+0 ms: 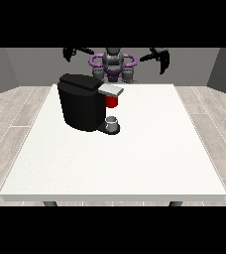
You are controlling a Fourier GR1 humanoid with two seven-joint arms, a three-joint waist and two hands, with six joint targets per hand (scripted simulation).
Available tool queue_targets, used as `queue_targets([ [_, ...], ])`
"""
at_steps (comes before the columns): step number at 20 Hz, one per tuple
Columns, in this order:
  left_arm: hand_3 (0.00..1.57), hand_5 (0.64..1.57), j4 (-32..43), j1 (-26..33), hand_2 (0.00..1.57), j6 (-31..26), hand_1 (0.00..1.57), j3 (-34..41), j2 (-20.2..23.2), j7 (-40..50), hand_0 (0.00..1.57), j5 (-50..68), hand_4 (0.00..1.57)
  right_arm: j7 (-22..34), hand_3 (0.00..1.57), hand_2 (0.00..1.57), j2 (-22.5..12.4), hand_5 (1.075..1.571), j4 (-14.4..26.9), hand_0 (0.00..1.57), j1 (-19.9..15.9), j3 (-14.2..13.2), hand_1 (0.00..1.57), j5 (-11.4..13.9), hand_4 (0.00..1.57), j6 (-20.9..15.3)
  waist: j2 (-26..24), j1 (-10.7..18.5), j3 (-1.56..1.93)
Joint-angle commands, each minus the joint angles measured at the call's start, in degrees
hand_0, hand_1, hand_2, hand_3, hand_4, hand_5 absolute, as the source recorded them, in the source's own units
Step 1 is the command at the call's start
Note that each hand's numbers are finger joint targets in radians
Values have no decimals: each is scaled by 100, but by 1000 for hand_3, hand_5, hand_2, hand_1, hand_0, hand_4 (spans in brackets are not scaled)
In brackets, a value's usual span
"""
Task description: Insert the coffee pod into the coffee machine and close the lid
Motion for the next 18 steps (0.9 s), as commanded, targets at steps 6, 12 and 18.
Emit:
queue_targets([
  [6,0,1571,-1270,459,0,-56,0,-489,-163,488,0,644,360,329,0,0,-112,1571,140,0,-732,-311,0,-127,0,-117,443,320,2],
  [12,0,1571,-1835,710,0,-47,0,-913,-167,487,0,875,382,729,0,0,-362,1571,677,0,-1529,-737,0,-597,83,116,857,659,2],
  [18,0,1571,-2496,818,0,-11,0,-994,-117,892,0,1143,323,1040,0,0,-449,1571,981,0,-2064,-976,0,-927,168,84,1234,569,1],
])
